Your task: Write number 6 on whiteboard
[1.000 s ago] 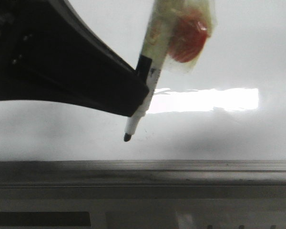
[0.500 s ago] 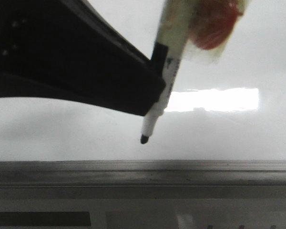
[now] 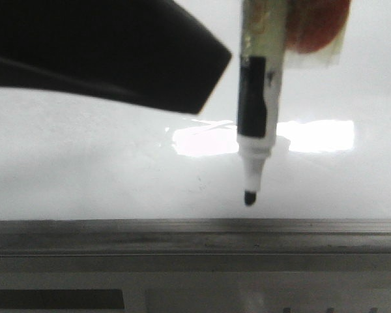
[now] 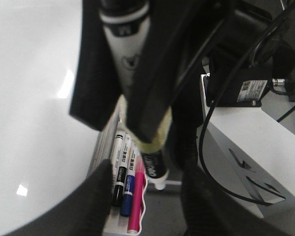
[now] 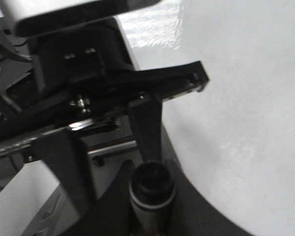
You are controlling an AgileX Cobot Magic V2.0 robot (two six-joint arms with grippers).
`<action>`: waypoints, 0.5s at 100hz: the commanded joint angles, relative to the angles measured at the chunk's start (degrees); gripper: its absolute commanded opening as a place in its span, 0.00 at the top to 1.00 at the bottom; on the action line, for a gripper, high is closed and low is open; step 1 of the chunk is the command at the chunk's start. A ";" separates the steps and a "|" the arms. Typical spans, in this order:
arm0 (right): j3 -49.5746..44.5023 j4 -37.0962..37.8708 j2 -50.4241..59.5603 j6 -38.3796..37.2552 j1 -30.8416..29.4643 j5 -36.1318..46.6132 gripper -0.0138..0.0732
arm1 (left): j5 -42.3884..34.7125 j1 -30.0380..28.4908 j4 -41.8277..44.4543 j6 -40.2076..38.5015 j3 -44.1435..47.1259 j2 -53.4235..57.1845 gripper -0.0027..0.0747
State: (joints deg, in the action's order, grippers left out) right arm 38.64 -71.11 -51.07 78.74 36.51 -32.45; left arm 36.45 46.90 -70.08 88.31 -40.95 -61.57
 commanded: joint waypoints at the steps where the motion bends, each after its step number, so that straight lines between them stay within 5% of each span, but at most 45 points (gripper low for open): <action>1: 1.84 -1.91 2.19 0.39 -0.14 5.01 0.92 | -2.04 -0.03 -3.44 -0.93 -1.78 4.05 0.36; 34: 1.84 -1.77 12.74 7.02 -0.14 17.05 0.91 | -18.47 -0.03 -2.32 -18.28 3.57 22.03 0.52; 50: 1.84 -1.77 15.79 17.20 -0.14 20.20 0.91 | -25.89 -0.03 -3.14 -22.92 11.04 32.07 0.65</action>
State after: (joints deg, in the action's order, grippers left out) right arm 38.64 -71.30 -35.95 90.14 36.51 -15.46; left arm 16.07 46.90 -71.04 68.37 -31.83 -33.74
